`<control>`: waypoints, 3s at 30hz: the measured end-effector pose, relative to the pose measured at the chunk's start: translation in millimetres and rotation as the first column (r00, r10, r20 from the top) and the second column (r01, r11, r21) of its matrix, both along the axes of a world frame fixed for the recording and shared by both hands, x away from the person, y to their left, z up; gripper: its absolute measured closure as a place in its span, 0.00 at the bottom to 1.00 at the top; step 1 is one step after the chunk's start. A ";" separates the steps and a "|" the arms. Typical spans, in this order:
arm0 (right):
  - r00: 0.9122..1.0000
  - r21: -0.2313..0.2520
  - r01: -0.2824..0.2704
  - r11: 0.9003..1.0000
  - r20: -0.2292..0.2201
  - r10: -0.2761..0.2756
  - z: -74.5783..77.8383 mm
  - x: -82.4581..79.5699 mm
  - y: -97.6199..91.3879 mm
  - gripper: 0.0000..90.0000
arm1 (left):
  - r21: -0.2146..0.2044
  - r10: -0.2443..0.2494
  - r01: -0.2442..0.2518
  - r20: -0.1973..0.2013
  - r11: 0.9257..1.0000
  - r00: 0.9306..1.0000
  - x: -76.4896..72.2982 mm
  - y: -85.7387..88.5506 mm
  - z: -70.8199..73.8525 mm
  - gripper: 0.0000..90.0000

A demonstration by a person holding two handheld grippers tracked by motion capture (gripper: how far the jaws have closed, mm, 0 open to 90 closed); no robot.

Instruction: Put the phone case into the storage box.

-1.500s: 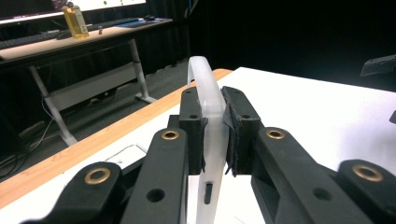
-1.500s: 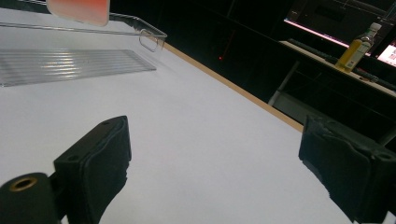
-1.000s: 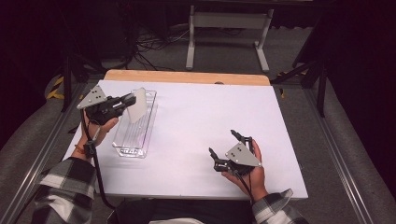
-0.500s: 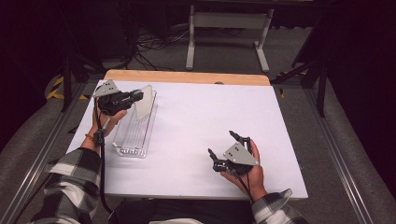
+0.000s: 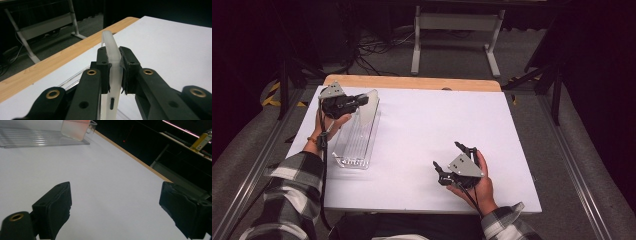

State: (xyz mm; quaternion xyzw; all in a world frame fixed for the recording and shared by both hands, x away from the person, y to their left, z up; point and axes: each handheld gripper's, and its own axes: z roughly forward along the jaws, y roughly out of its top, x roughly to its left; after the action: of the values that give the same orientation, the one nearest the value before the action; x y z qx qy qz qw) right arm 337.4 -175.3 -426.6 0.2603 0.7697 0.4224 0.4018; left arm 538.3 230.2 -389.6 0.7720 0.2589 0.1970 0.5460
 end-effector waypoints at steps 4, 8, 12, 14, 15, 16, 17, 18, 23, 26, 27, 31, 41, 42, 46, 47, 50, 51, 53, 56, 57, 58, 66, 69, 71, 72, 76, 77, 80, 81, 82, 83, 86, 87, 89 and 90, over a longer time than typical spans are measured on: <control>1.000 -0.004 -0.006 1.000 -0.008 0.006 -0.8 0.3 0.7 0.13 | -0.016 0.019 -0.018 0.018 1.000 1.000 2.8 0.6 -2.1 0.88; 1.000 -0.016 -0.019 1.000 -0.019 0.019 -2.3 0.2 2.7 0.13 | 0.011 0.077 -0.077 0.025 0.997 0.997 3.2 4.6 -1.9 0.86; 0.999 -0.039 -0.038 0.999 -0.030 0.037 -3.6 0.3 4.9 0.13 | 0.080 0.105 -0.107 0.034 0.991 0.994 3.3 3.0 -1.4 0.79; 0.999 -0.038 -0.038 0.999 -0.031 0.037 -3.6 0.3 5.1 0.13 | 0.096 0.117 -0.120 0.042 0.988 0.992 3.1 3.0 -0.5 0.79; 0.999 -0.039 -0.041 0.998 -0.033 0.040 -3.8 0.2 5.4 0.13 | 0.107 0.122 -0.127 0.048 0.986 0.991 3.2 3.2 0.1 0.76; 0.999 -0.039 -0.041 0.998 -0.035 0.040 -4.0 0.0 5.6 0.13 | 0.125 0.135 -0.140 0.053 0.982 0.989 3.7 3.6 0.0 0.74; 0.998 -0.040 -0.043 0.998 -0.036 0.042 -4.0 0.0 5.6 0.13 | 0.132 0.141 -0.147 0.048 0.980 0.989 4.0 4.0 -0.7 0.74; 0.998 -0.040 -0.043 0.998 -0.037 0.042 -4.1 0.1 5.5 0.13 | 0.143 0.149 -0.154 0.043 0.978 0.988 4.6 5.1 -1.5 0.72; 0.998 -0.041 -0.046 0.998 -0.039 0.045 -4.0 0.0 5.1 0.13 | 0.135 0.168 -0.170 0.020 0.976 0.985 4.1 9.1 -3.0 0.63; 0.998 -0.039 -0.046 0.998 -0.043 0.045 -4.0 0.0 4.7 0.13 | 0.149 0.174 -0.173 0.006 0.974 0.985 3.2 11.7 -4.9 0.60; 0.998 -0.041 -0.046 0.998 -0.042 0.044 -4.1 -0.1 4.9 0.13 | 0.156 0.174 -0.171 -0.001 0.973 0.985 2.9 12.3 -5.7 0.60; 0.998 -0.044 -0.049 0.998 -0.044 0.047 -4.3 -0.3 5.5 0.13 | 0.221 0.210 -0.201 -0.017 0.954 0.978 -2.8 15.9 -13.5 0.61; 0.998 -0.053 -0.050 0.997 -0.050 0.048 -4.9 -0.2 7.2 0.13 | 0.279 0.274 -0.258 -0.020 0.925 0.961 -0.3 11.9 -18.9 0.82; 0.998 -0.055 -0.051 0.997 -0.052 0.048 -5.1 0.0 7.1 0.13 | 0.279 0.274 -0.258 -0.020 0.925 0.961 -0.3 11.9 -18.9 0.83; 0.997 -0.053 -0.053 0.997 -0.053 0.051 -5.3 0.4 6.6 0.13 | 0.291 0.298 -0.284 -0.005 0.914 0.954 3.1 5.2 -21.5 0.84; 0.997 -0.054 -0.053 0.997 -0.054 0.050 -5.3 0.5 6.5 0.13 | 0.297 0.309 -0.296 0.004 0.908 0.951 4.7 3.5 -22.8 0.84; 0.997 -0.051 -0.050 0.997 -0.053 0.048 -4.5 0.0 5.7 0.13 | 0.302 0.328 -0.313 0.001 0.900 0.945 6.6 1.5 -24.8 0.87; 0.998 -0.051 -0.050 0.997 -0.052 0.047 -4.3 -0.2 5.6 0.13 | 0.309 0.337 -0.322 0.008 0.895 0.942 7.4 0.7 -25.6 0.87; 0.998 -0.052 -0.048 0.998 -0.052 0.045 -4.5 0.3 5.6 0.13 | 0.307 0.338 -0.322 0.004 0.895 0.941 8.2 0.5 -26.7 0.91; 0.998 -0.059 -0.047 0.997 -0.054 0.044 -5.0 0.2 6.2 0.14 | 0.301 0.342 -0.325 -0.003 0.897 0.940 7.8 3.0 -26.6 0.96; 0.998 -0.060 -0.045 0.997 -0.052 0.042 -5.0 0.0 6.3 0.14 | 0.296 0.345 -0.327 -0.008 0.897 0.939 7.0 3.6 -26.3 0.98; 0.998 -0.061 -0.044 0.997 -0.050 0.041 -4.8 -0.1 6.4 0.14 | 0.302 0.351 -0.331 -0.012 0.894 0.936 6.6 3.6 -26.0 0.98; 0.998 -0.066 -0.041 0.997 -0.045 0.038 -4.2 -1.3 6.6 0.15 | 0.315 0.337 -0.309 -0.036 0.897 0.941 3.4 1.2 -24.4 1.00; 0.998 -0.063 -0.037 0.997 -0.046 0.034 -4.0 -0.8 5.9 0.15 | 0.302 0.323 -0.301 -0.022 0.904 0.946 -0.9 -4.3 -19.2 1.00; 0.998 -0.063 -0.039 0.997 -0.049 0.036 -4.5 -0.3 5.8 0.15 | 0.291 0.312 -0.293 -0.019 0.911 0.950 -3.5 -9.8 -16.6 1.00; 0.998 -0.065 -0.037 0.997 -0.049 0.034 -4.7 -0.6 6.1 0.15 | 0.278 0.304 -0.284 -0.028 0.918 0.952 -4.5 -12.1 -15.0 1.00; 0.998 -0.065 -0.036 0.997 -0.052 0.033 -4.9 -0.3 5.9 0.15 | 0.260 0.307 -0.290 -0.023 0.921 0.952 -7.3 -22.2 -5.6 1.00; 0.998 -0.065 -0.036 0.997 -0.052 0.033 -4.9 -0.3 5.9 0.15 | 0.260 0.307 -0.290 -0.023 0.921 0.952 -7.3 -22.2 -5.6 1.00; 0.998 -0.060 -0.036 0.998 -0.057 0.032 -4.9 0.4 5.1 0.15 | 0.284 0.308 -0.293 -0.010 0.913 0.951 -5.0 -27.9 -1.9 1.00; 0.998 -0.063 -0.036 0.997 -0.057 0.033 -5.0 0.7 5.0 0.15 | 0.287 0.314 -0.297 -0.012 0.911 0.949 -2.8 -30.6 -1.8 1.00; 0.998 -0.061 -0.037 0.997 -0.058 0.033 -5.2 0.8 5.0 0.15 | 0.287 0.314 -0.297 -0.012 0.911 0.949 -2.8 -30.6 -1.8 1.00; 0.998 -0.063 -0.036 0.997 -0.059 0.033 -5.3 0.9 5.0 0.15 | 0.299 0.317 -0.301 -0.006 0.906 0.948 -1.0 -31.2 -1.5 1.00; 0.998 -0.064 -0.037 0.997 -0.060 0.033 -5.3 1.3 4.8 0.15 | 0.319 0.330 -0.308 -0.015 0.896 0.944 9.0 -35.5 -2.7 0.99; 0.998 -0.065 -0.037 0.997 -0.060 0.033 -5.2 1.4 4.6 0.15 | 0.320 0.332 -0.310 -0.015 0.895 0.943 11.5 -36.4 -2.5 0.99; 0.998 -0.062 -0.034 0.998 -0.062 0.030 -5.0 1.6 4.0 0.15 | 0.338 0.343 -0.321 -0.006 0.885 0.939 17.6 -39.4 -2.2 0.99; 0.998 -0.060 -0.032 0.998 -0.062 0.028 -5.1 1.7 3.8 0.15 | 0.336 0.336 -0.312 -0.015 0.889 0.942 19.7 -40.1 -2.1 0.99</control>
State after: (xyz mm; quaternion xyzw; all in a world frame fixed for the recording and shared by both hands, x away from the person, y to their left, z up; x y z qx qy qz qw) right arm 339.1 -171.5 -431.7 0.2491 0.7978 0.3967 0.3795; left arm 558.0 190.2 -391.7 0.8048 0.3671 0.2973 0.3593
